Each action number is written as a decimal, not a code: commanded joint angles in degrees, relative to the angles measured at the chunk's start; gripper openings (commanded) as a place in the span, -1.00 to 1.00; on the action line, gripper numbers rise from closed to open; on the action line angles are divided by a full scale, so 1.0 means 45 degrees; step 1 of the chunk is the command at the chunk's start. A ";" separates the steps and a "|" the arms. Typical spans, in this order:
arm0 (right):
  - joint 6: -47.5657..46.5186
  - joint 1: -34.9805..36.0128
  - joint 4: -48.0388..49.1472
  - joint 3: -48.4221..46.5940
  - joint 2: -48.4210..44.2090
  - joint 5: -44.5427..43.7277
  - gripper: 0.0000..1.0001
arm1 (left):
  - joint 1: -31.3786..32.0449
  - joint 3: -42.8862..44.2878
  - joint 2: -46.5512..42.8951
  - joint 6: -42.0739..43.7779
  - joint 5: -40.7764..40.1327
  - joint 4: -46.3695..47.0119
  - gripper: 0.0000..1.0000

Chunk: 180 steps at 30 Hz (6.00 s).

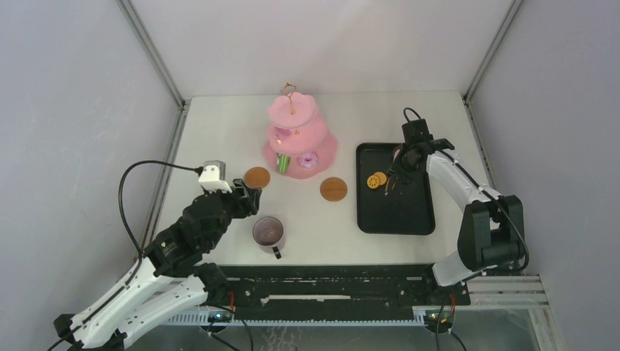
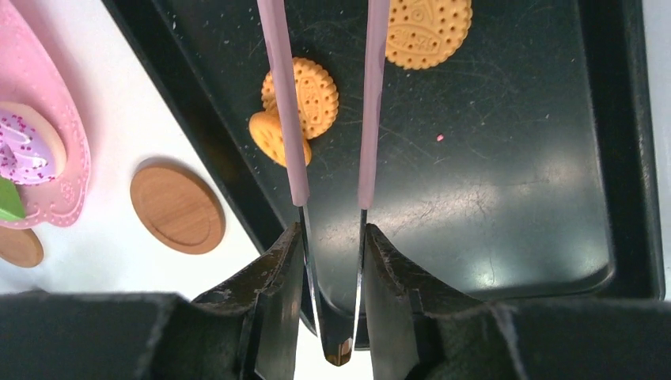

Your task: Serve the afternoon tea

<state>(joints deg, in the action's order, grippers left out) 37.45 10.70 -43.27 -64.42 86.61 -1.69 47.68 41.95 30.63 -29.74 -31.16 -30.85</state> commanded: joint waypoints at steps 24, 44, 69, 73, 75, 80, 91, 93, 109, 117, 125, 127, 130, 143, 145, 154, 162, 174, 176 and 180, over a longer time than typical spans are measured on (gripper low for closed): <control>-0.1265 -0.1635 0.1514 -0.1004 0.2547 0.1174 -0.19 | -0.1759 -0.0124 0.1762 0.0124 0.1766 0.1746 0.30; -0.1547 -0.2038 0.1296 -0.2923 0.4208 0.1470 -0.30 | -0.2605 -0.0047 0.2621 0.0146 0.2197 0.2325 0.28; -0.1931 0.1369 0.0208 -0.3291 0.1663 0.0700 -0.78 | -0.2642 -0.0406 0.1115 -0.0752 0.2119 0.1515 0.22; -0.1742 0.2682 -0.0339 -0.4435 0.1939 0.0476 -0.78 | -0.2647 -0.0489 0.0881 -0.0909 0.2086 0.1390 0.22; -0.1723 0.3255 -0.0755 -0.5222 0.2270 0.0375 -0.78 | -0.2647 -0.0513 0.0795 -0.0921 0.2080 0.1354 0.22; -0.1623 0.4480 -0.1494 -0.7070 0.3223 0.0059 -0.78 | -0.2647 -0.0515 0.0618 -0.0932 0.2080 0.1275 0.22; -0.1564 0.5776 -0.2466 -0.9734 0.5104 -0.0084 -0.78 | -0.2647 -0.0423 0.0302 -0.0624 0.1944 0.1116 0.22; -0.1554 0.5884 -0.2564 -1.0045 0.5358 -0.0073 -0.78 | -0.2637 -0.0365 0.0289 -0.0529 0.1924 0.1087 0.23; -0.1649 0.6021 -0.3371 -1.2071 0.6990 -0.0007 -0.44 | -0.2647 -0.0454 0.0253 -0.0423 0.1768 0.1066 0.23; -0.1633 0.6001 -0.3415 -1.2410 0.7262 0.0119 -0.28 | -0.2647 -0.0554 0.0276 -0.0422 0.1768 0.1076 0.23; -0.1589 0.6001 -0.3413 -1.2358 0.7284 0.0201 -0.16 | -0.2666 -0.0593 0.0319 -0.0433 0.1787 0.1082 0.24; -0.1602 0.6001 -0.3413 -1.2349 0.7291 0.0194 -0.16 | -0.2666 -0.0611 0.0322 -0.0442 0.1808 0.1085 0.24; -0.1573 0.6001 -0.3393 -1.2290 0.7252 0.0215 -0.15 | -0.2666 -0.0631 0.0299 -0.0456 0.1825 0.1084 0.24; -0.1534 0.6117 -0.3247 -1.1926 0.6705 0.0084 -0.14 | -0.2666 -0.0651 0.0132 -0.0579 0.1812 0.1011 0.23; -0.1540 0.6155 -0.3218 -1.1798 0.6525 0.0047 -0.14 | -0.2666 -0.0638 0.0138 -0.0622 0.1812 0.0979 0.23; -0.1484 0.6270 -0.2953 -1.0936 0.5558 -0.0109 -0.16 | -0.2666 -0.0559 0.0029 -0.0640 0.1721 0.0814 0.23; -0.1221 0.6444 -0.2558 -0.9479 0.4282 -0.0371 -0.18 | -0.2666 -0.0350 -0.0041 -0.0562 0.1760 0.0586 0.23; 0.0313 0.6441 -0.1495 -0.3905 -0.0275 -0.1090 -0.19 | -0.2666 -0.0378 -0.0352 -0.0486 0.2027 0.0442 0.22; 0.0645 0.6450 -0.1439 -0.2768 -0.1016 -0.1177 -0.20 | -0.2666 -0.0397 -0.0363 -0.0472 0.2111 0.0465 0.22; 0.1336 0.6442 -0.1304 -0.0738 -0.2475 -0.1185 -0.20 | -0.2666 -0.0417 -0.0339 -0.0496 0.2315 0.0556 0.22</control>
<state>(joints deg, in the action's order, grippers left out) 38.81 39.48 -51.99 -73.89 81.08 -5.72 36.18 40.07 29.54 -32.56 -22.04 -29.80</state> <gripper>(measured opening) 0.411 0.612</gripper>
